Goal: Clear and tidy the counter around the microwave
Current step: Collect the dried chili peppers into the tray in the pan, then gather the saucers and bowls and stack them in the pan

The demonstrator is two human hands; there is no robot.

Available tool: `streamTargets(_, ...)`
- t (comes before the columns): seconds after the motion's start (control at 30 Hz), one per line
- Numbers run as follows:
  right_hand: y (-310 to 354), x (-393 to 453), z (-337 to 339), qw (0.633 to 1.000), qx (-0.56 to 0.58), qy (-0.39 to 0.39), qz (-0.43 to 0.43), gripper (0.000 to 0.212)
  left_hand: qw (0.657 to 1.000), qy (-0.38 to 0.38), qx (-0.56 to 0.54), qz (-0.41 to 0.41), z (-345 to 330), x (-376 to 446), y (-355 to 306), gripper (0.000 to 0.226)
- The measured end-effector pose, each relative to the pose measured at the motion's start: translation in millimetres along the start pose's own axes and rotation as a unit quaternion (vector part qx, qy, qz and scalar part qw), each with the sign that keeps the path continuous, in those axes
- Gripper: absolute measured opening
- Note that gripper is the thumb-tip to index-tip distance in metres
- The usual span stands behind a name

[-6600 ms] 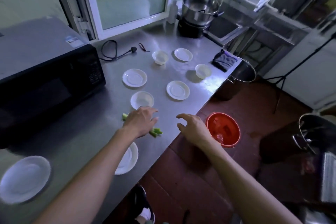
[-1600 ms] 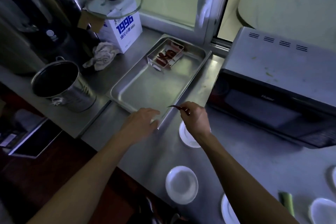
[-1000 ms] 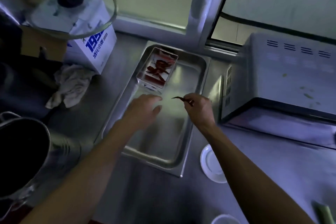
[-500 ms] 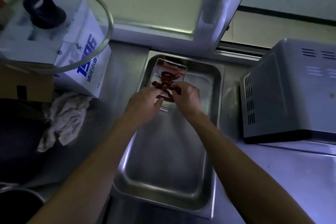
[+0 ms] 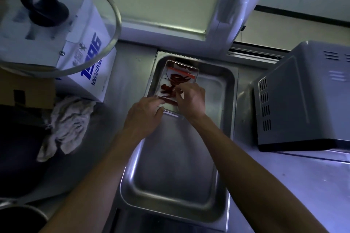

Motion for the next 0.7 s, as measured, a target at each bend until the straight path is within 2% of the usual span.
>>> streamTargets(0.2, -12, -48, 36, 1.000, -0.012, 0.019, -0.012, 0.023, 0.999, 0.026, 0.008, -0.023, -7, -21, -25, 0.035)
streamTargets(0.33, -23, -95, 66, 0.999, -0.007, 0.030, -0.027, 0.025, 0.998, 0.043, 0.027, -0.038, -22, -44, -51, 0.030)
streamTargets(0.57, -67, -194, 124, 0.998, 0.019, 0.015, -0.055, 0.023, 0.991, 0.088, 0.049, -0.090, -69, -89, -119, 0.032)
streamTargets(0.7, -104, -250, 158, 0.994, 0.034, 0.000, -0.103, 0.025, 0.982, 0.119, 0.060, -0.131, -102, -119, -164, 0.033)
Point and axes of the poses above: each hand's wrist, its own x-axis towards the middle knuckle, its own z-axis out of the back of the hand, y = z × x, the point moved 6 cm from there along x, towards the middle knuckle, and after that the axes turned 3 degrees about -z, right-handed, at the moved point
